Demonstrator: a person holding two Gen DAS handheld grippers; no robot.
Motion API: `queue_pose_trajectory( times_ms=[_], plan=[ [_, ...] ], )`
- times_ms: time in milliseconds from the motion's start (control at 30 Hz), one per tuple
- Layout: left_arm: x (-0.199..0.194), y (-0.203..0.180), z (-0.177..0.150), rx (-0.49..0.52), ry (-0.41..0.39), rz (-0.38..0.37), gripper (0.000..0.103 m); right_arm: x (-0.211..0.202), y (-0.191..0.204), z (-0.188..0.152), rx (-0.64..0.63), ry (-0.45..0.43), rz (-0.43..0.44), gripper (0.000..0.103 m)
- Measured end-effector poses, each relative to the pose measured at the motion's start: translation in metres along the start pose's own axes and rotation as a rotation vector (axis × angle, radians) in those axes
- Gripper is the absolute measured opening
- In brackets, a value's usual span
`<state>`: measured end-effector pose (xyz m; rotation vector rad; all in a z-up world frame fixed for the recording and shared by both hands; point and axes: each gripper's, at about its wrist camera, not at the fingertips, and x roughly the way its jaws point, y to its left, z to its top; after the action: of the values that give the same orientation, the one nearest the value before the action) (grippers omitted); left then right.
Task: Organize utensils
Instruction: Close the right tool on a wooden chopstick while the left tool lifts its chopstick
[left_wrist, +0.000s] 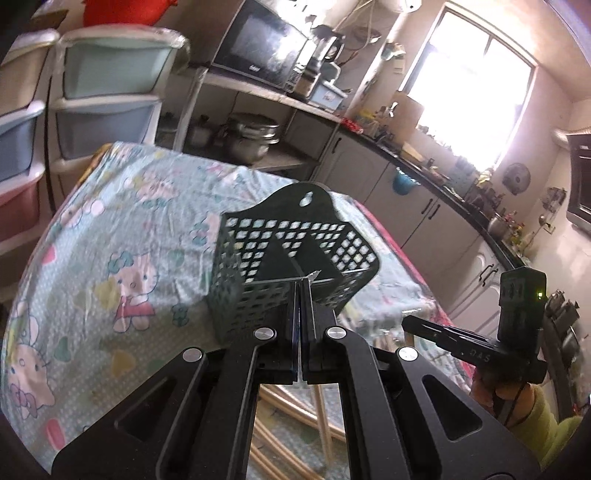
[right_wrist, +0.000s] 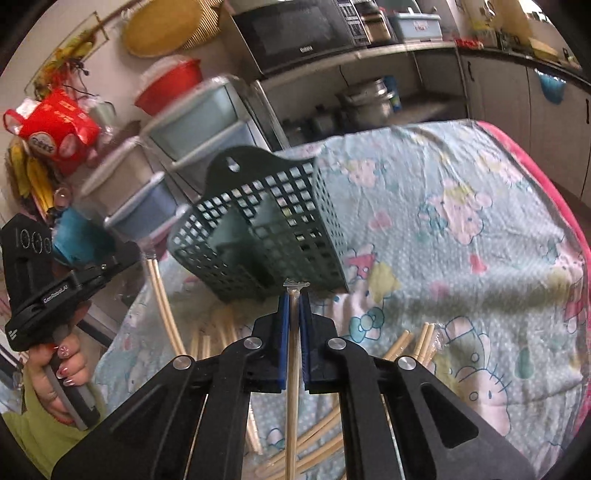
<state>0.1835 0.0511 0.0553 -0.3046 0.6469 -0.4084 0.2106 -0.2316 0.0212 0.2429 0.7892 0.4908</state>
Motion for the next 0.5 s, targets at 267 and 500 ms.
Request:
queue_pose_trajectory(
  times_ms=[267,500],
  plan=[
    [-0.017,-0.027,0.01,0.049,-0.046,-0.04,0.0,-0.036,0.019,0.005,-0.035,-0.091,0.047,0.006],
    [-0.028,-0.043,0.021,0.07,-0.071,-0.089,0.0,-0.061,0.033,0.014,-0.089,-0.184,0.047,0.006]
  ],
)
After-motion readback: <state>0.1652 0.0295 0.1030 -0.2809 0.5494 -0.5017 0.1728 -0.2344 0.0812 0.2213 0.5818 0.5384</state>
